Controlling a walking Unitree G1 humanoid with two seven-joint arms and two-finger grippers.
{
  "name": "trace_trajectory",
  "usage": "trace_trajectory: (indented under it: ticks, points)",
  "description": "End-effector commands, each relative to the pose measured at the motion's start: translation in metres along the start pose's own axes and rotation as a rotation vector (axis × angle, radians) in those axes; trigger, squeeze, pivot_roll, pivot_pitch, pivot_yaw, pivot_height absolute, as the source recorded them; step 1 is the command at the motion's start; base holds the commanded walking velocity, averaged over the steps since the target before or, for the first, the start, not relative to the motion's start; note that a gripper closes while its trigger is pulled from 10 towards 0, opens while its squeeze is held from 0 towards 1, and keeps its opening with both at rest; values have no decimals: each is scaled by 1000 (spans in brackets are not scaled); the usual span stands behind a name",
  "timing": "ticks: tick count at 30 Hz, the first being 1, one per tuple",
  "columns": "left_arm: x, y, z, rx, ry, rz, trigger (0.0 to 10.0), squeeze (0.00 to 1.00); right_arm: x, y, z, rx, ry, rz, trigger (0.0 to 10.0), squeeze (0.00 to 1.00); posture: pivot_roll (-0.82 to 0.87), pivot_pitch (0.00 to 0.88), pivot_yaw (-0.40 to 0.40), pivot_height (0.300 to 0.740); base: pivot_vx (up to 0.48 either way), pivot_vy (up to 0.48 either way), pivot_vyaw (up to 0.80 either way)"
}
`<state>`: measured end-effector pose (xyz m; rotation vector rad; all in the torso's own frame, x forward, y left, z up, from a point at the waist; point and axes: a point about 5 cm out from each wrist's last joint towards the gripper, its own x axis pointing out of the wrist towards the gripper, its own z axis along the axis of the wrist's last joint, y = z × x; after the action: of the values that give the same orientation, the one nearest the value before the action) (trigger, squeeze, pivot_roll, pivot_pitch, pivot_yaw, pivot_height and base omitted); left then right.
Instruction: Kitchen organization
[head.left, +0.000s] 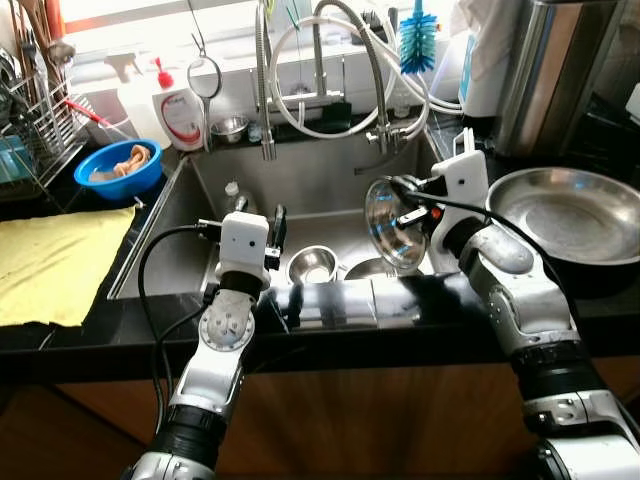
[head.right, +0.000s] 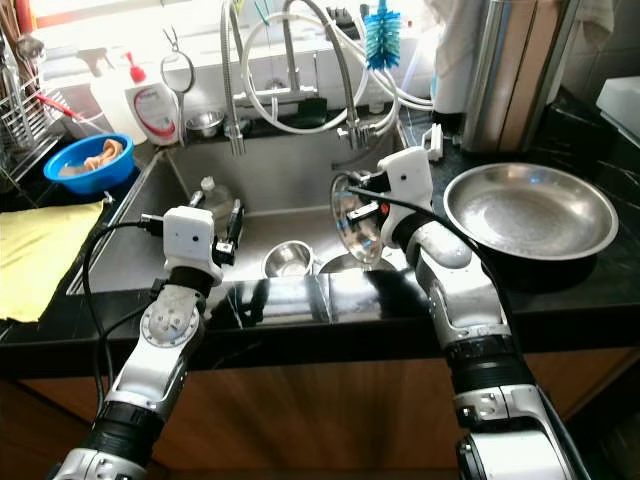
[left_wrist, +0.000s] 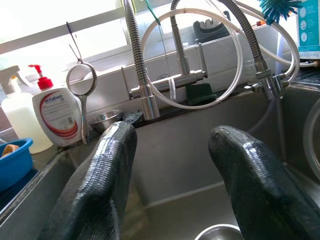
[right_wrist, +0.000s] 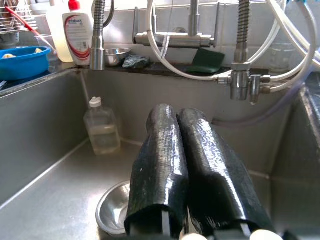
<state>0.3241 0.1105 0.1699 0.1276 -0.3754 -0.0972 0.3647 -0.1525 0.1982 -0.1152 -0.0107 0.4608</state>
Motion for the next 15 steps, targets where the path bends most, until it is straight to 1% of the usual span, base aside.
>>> trace_trajectory:
  ticks: [1,3,5,9,11,15]
  points:
    - [1,5,-1,21,11,14,10000,0,4,5,1,-9,-2,28,10000,0,-236,0,132,740,0,0,0]
    - [1,5,-1,21,11,13,10000,0,5,5,-6,-20,22,33,10000,0,-232,0,132,740,0,0,0]
    - [1,6,-1,22,11,15,10000,0,5,4,-7,-11,22,36,10000,0,-232,0,132,740,0,0,0]
    - [0,6,-2,23,14,12,10000,0,6,2,-12,-7,30,11,10000,0,-225,0,132,740,0,0,0]
    - [0,6,-2,25,14,4,10000,0,6,0,-14,11,29,-9,10000,0,-225,0,132,740,0,0,0]
    - [0,7,-2,26,15,5,10000,0,7,0,-17,4,41,-9,10000,0,-221,0,133,740,0,0,0]
